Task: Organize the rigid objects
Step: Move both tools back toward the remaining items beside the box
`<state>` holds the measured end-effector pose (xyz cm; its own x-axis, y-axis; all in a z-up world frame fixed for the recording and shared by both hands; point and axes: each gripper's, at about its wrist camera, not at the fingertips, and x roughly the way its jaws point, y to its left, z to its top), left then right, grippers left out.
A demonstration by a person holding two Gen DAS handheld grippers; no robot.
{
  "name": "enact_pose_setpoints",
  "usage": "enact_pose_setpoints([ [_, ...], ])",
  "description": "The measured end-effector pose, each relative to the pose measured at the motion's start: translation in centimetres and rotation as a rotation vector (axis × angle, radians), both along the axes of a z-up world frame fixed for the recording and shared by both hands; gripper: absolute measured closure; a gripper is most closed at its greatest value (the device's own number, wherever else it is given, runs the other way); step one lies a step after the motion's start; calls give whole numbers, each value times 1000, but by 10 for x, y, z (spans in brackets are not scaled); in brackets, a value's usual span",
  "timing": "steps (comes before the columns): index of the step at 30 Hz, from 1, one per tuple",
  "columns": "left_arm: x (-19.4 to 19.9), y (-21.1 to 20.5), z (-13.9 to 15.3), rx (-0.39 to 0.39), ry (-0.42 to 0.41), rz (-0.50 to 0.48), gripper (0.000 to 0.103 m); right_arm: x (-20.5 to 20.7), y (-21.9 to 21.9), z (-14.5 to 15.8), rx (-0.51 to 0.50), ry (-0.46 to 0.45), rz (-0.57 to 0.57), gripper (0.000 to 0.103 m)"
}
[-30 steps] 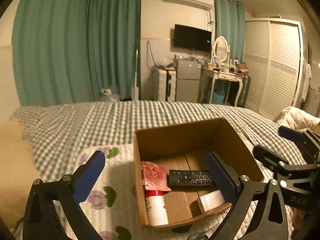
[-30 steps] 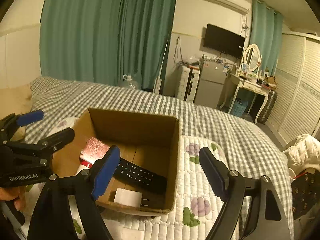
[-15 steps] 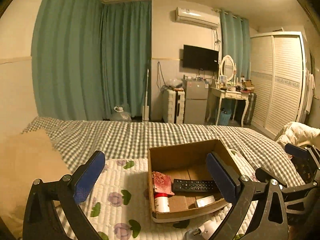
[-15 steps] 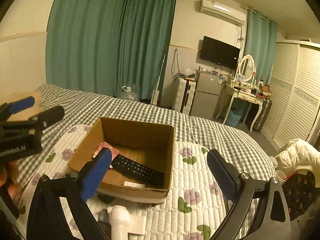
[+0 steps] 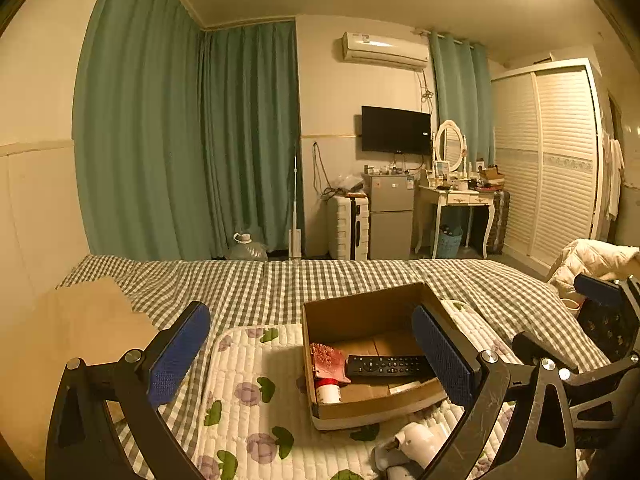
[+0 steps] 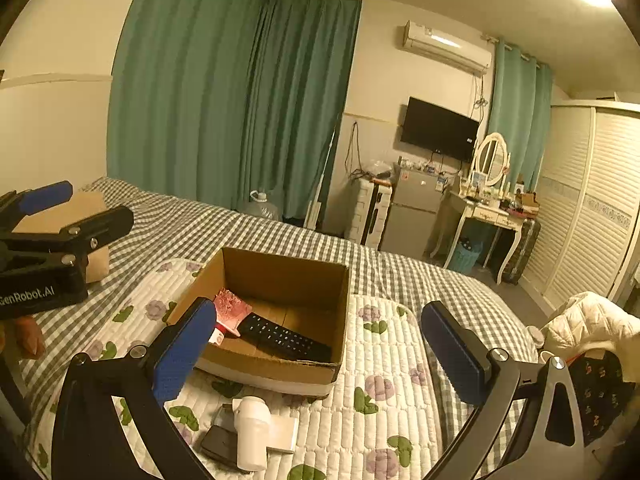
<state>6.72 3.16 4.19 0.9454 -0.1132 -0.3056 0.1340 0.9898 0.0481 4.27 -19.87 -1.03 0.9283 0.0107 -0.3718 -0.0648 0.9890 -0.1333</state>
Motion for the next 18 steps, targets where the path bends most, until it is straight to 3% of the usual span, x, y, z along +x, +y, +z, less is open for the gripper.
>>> enact_pose_setpoints([
  [9,-9,-2,-13,26,21,14,0,-18,-8,-7,46,-53,29,0],
  [18,1,-5,-45,20,82,37,0,-9,-9,-43,48,13,26,0],
])
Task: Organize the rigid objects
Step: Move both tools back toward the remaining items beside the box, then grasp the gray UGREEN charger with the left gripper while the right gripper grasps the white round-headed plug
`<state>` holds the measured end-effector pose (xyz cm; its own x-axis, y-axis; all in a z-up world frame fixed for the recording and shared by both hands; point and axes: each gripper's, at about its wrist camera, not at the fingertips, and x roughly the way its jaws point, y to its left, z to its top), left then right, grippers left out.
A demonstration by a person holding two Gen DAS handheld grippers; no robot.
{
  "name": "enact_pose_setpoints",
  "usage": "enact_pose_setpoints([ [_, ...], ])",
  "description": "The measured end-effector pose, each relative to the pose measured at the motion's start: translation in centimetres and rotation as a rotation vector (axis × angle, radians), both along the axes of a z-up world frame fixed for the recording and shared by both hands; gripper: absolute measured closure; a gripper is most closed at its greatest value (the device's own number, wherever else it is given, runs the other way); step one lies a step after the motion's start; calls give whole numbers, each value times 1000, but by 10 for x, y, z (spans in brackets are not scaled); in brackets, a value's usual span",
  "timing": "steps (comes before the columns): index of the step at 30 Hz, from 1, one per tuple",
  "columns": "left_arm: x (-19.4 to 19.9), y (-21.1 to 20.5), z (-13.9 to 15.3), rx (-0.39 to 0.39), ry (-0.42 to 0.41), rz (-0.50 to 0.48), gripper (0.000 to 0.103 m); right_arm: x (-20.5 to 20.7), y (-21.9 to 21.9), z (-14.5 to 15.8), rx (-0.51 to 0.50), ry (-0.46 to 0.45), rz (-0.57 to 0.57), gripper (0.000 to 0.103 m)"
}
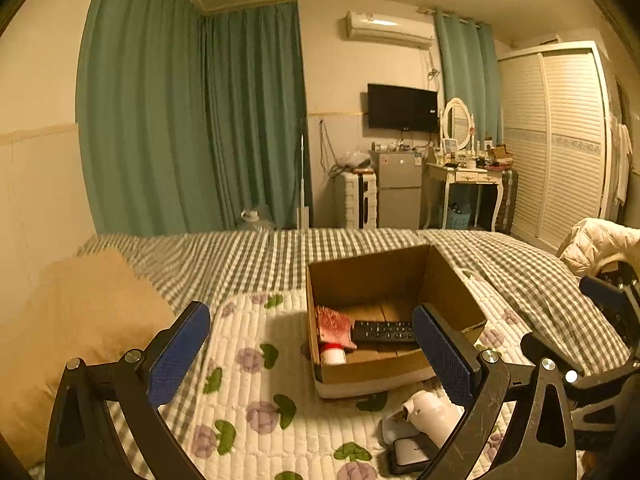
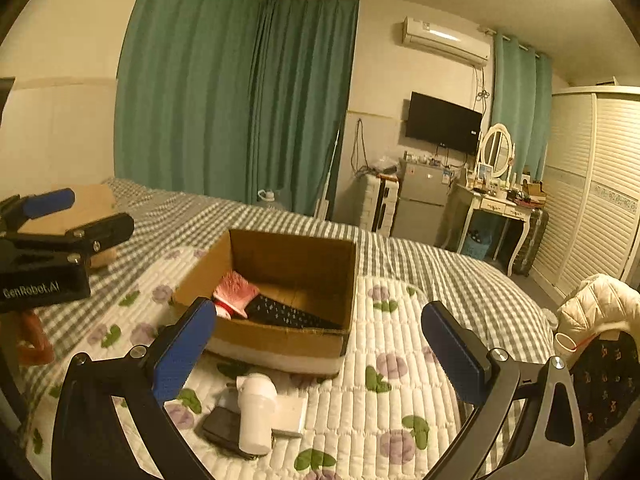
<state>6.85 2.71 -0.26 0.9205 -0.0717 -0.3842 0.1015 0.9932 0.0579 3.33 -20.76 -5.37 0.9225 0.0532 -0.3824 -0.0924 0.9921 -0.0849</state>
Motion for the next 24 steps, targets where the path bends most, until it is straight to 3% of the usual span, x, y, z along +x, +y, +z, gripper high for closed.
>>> enact_pose_setpoints([
  [3,3,1,-11,-14,26,-2,0,7,0,-16,8,36,10,0],
  [7,5,-5,-29,38,43,-4,0,20,3,-40,11,89,25,0],
  [16,19,7,-69,31,149,12,0,46,14,-97,-39,221,36,1],
  [22,17,-2,-108,80,226,-41,0,63,20,-131,-25,326,71,10],
  [24,16,-5,-120,75,262,-60,0,66,21,-138,-19,348,82,23],
])
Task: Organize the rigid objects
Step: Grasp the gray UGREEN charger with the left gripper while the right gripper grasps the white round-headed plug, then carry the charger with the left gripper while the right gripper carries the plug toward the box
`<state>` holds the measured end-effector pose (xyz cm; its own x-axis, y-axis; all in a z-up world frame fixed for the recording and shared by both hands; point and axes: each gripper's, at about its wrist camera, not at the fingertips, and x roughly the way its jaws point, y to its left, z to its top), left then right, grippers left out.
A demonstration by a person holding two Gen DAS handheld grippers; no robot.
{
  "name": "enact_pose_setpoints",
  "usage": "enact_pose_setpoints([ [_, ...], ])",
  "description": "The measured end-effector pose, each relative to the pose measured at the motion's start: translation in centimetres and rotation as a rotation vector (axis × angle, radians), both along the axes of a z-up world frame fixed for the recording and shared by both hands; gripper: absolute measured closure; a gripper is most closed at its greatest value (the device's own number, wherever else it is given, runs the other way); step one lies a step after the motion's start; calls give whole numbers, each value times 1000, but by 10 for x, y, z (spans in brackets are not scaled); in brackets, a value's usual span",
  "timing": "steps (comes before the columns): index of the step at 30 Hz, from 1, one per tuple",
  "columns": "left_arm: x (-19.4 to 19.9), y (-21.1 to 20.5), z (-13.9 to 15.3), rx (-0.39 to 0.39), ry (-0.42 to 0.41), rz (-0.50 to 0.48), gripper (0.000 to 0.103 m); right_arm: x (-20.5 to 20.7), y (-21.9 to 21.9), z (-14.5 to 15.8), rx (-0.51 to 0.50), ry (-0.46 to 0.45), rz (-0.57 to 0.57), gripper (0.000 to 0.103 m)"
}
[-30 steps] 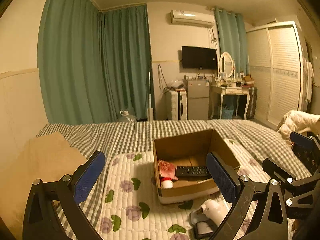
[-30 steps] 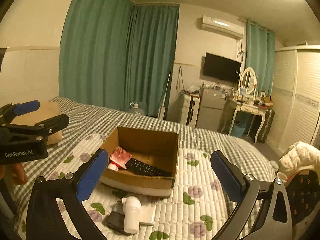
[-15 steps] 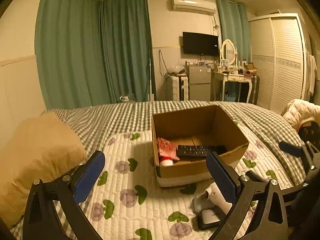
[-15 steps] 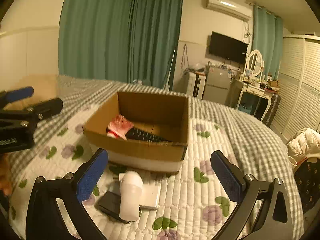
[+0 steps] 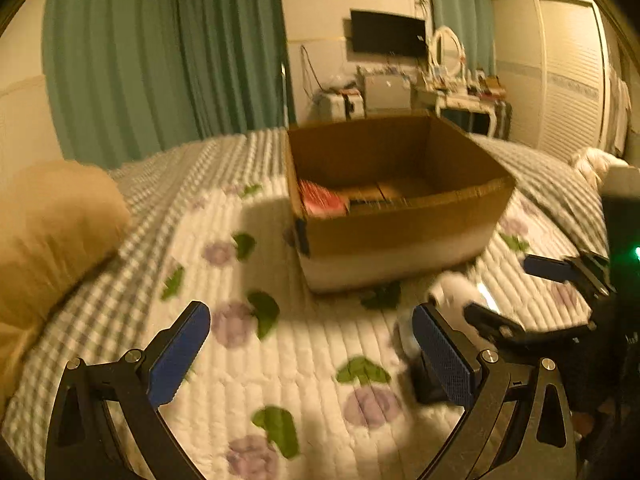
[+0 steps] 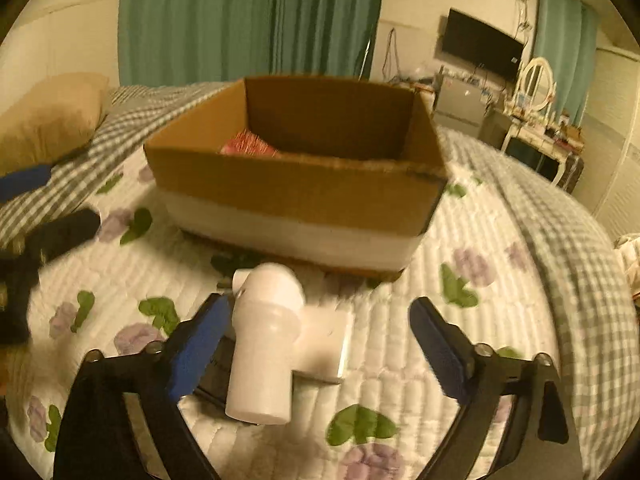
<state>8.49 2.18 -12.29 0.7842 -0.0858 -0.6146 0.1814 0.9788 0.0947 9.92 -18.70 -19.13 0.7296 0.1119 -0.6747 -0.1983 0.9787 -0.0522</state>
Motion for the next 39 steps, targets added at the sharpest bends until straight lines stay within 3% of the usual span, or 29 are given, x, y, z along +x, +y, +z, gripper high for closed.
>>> enact_pose_setpoints([
  [2,-1,-2,-10,-11,36,-11,0,4,3,-10,6,35,23,30],
  [5,-1,-10,-21,-28,89,-42,0,4,5,-23,-9,62,42,65],
  [6,-1,-13,-23,-32,97,-50,0,3,2,-28,-23,77,33,71],
  [11,-3,-36,-32,-49,129,-113,0,-8,-32,-27,36,69,-48,71],
  [16,-1,-62,-49,-113,227,-190,0,-25,-68,-30,46,74,-118,71],
  [22,4,-81,-58,-50,254,-211,0,-40,-82,-35,41,88,-125,71],
  [27,22,-85,-82,-22,339,-168,0,-41,-81,-42,44,102,-122,71],
  [28,23,-84,-84,-22,333,-153,3,-41,-81,-42,44,102,-122,71],
  [31,18,-90,-82,0,297,-175,29,-38,-81,-47,51,118,-122,71],
  [32,16,-92,-81,16,288,-172,29,-38,-81,-47,51,118,-122,70],
  [34,16,-90,-80,1,287,-176,29,-34,-79,-51,55,140,-112,60],
  [36,20,-83,-78,-35,295,-179,29,-31,-76,-52,64,145,-83,43],
  [39,16,-76,-77,-43,289,-180,30,-23,-68,-52,37,137,-72,38],
])
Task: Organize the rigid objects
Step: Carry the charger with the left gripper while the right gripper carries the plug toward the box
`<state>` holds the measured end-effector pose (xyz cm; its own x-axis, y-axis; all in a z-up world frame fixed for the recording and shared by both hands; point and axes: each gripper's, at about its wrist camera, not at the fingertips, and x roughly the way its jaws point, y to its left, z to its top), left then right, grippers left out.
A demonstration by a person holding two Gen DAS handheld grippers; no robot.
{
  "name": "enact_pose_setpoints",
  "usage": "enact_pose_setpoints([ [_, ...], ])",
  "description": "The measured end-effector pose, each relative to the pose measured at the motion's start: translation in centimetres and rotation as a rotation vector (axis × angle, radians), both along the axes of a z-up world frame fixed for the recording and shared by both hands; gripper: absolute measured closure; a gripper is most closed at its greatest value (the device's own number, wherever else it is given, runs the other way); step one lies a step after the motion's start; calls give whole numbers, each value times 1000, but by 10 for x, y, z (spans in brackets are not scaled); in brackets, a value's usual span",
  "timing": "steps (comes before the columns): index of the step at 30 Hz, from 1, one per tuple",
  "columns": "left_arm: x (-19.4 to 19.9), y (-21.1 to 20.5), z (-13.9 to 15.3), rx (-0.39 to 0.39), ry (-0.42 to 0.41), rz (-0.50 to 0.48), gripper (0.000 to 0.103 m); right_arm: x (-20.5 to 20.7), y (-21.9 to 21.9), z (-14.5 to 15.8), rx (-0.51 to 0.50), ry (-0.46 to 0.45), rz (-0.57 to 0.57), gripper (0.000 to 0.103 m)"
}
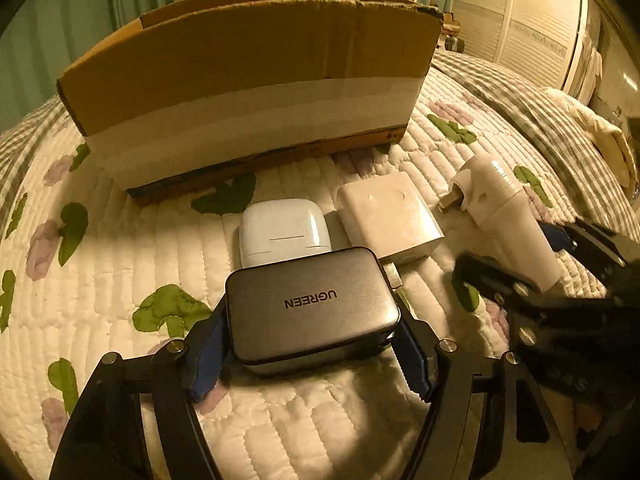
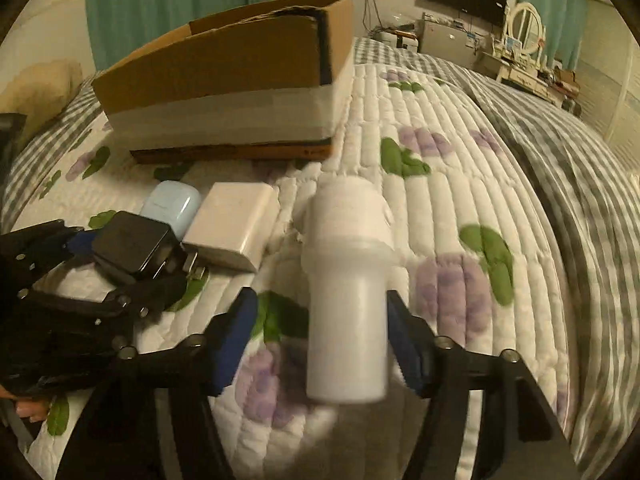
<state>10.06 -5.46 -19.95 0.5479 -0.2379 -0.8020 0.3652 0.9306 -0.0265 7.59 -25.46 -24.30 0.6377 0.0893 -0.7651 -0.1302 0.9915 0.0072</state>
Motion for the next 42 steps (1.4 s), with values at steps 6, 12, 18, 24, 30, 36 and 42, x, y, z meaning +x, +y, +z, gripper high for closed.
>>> enact_pose_setpoints([
  [6,-12,30,9,-58,-31,36,30,12,0,2,5,0,-34,41],
  [12,-24,48,17,-40,-59,51,30,2,-6,8,12,5,-112,63],
  [18,-40,60,34,-31,-99,48,30,-17,8,24,14,-49,-115,63],
  [24,-48,64,63,-50,-153,76,30,-39,25,58,21,-127,-93,63],
  [30,-60,76,103,-88,-245,101,30,-60,37,92,21,-199,-80,63],
  [36,-73,86,140,-109,-338,97,30,-81,44,124,33,-261,-70,63],
  [42,-71,91,168,-110,-377,116,30,-86,51,154,43,-326,-55,63],
])
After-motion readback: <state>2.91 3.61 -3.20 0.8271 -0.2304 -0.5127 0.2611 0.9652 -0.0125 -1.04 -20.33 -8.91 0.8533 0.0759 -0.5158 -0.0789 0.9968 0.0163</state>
